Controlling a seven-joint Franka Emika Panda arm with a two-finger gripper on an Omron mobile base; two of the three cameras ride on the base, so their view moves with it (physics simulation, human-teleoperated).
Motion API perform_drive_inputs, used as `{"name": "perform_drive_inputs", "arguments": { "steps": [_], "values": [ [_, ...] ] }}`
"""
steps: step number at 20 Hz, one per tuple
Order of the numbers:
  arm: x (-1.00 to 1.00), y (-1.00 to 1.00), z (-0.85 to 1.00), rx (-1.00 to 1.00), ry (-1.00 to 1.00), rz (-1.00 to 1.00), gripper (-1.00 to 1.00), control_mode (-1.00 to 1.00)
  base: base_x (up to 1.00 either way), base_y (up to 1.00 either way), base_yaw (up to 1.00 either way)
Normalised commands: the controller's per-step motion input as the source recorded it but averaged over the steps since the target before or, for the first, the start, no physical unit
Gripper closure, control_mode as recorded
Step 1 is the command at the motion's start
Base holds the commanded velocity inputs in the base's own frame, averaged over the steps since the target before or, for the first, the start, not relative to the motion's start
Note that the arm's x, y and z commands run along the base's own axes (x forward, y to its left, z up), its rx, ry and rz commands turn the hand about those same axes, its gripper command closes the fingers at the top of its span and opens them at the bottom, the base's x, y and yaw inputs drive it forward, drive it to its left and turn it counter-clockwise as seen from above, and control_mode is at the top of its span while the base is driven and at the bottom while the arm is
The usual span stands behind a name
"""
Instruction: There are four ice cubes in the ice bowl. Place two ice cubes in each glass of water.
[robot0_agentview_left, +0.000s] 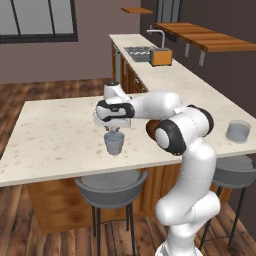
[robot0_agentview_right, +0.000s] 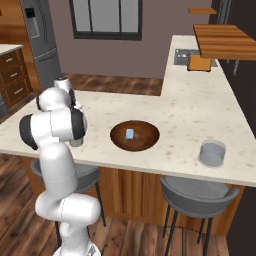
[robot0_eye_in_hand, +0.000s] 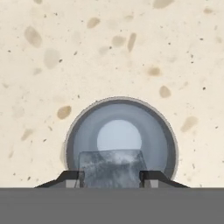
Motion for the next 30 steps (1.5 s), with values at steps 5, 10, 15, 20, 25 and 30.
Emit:
{"name": "perform_drive_inputs", "arguments": {
  "steps": [5, 10, 15, 20, 25, 30],
  "values": [
    [0.01, -0.06, -0.44, 0.02, 0.08, 0.02, 1.0, -1.0, 0.0, 0.0, 0.0],
    [0.16, 0.0, -0.12, 0.03, 0.01, 0.0, 1.0, -1.0, 0.0, 0.0, 0.0],
    [0.14, 0.0, -0.02, 0.0, 0.01, 0.0, -1.0, -1.0, 0.0, 0.0, 0.0],
    [0.04, 0.0, 0.0, 0.0, 0.01, 0.0, -1.0, -1.0, 0.0, 0.0, 0.0],
    [0.0, -0.1, 0.48, 0.05, -0.05, 0.0, -1.0, -1.0, 0.0, 0.0, 0.0],
    [-0.25, -0.9, 0.84, 0.04, 0.0, -0.07, -1.0, -1.0, 0.0, 0.0, 0.0]
  ]
}}
